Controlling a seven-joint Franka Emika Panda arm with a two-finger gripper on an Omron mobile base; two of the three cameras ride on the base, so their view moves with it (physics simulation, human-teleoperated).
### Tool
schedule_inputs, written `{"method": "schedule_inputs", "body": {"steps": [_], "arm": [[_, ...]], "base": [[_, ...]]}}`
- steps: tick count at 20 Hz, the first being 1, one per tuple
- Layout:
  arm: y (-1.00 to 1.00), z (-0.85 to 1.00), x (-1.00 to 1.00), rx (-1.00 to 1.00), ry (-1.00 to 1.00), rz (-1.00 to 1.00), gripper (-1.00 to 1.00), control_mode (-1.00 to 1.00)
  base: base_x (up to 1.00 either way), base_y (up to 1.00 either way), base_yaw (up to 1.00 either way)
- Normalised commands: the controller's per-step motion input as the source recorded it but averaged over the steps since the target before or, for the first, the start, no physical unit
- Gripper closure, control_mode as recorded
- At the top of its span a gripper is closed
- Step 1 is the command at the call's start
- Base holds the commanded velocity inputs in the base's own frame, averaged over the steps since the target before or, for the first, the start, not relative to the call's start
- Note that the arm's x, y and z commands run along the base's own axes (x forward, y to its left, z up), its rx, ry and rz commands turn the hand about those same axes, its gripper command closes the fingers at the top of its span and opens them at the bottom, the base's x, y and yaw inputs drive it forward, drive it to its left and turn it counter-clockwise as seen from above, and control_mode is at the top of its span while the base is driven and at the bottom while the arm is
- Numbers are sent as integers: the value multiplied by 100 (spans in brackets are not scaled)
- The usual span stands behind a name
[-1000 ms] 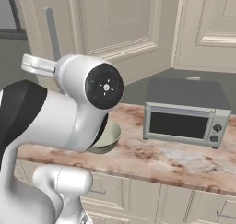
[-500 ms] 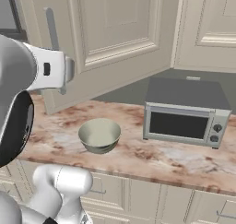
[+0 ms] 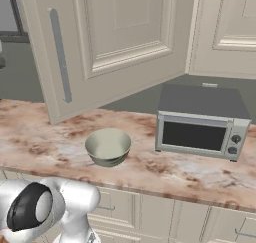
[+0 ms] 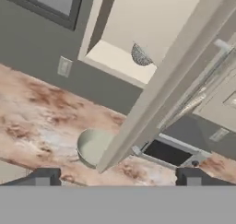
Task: Open the cabinet and setup a tea strainer by placing it in the bowl upright.
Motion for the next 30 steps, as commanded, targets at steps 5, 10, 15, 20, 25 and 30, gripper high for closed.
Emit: {"method": "schedule_inputs", "body": {"steps": [5,10,15,20,25,30], "arm": [[74,-10,13,-67,43,-19,-100,-100],[64,-32,58,-57,42,-11,-100,-100],[37,-16,55,-38,35,-12,-100,-100],[11,-2,56,-17,9,-1,-100,-100],[-19,-29,20,2,2,0,-100,-100],[-56,-45,10,20,5,0,-100,-100]], "base": [[0,0,0],[0,0,0],[0,0,0],[0,0,0],[0,0,0],[0,0,0]]}}
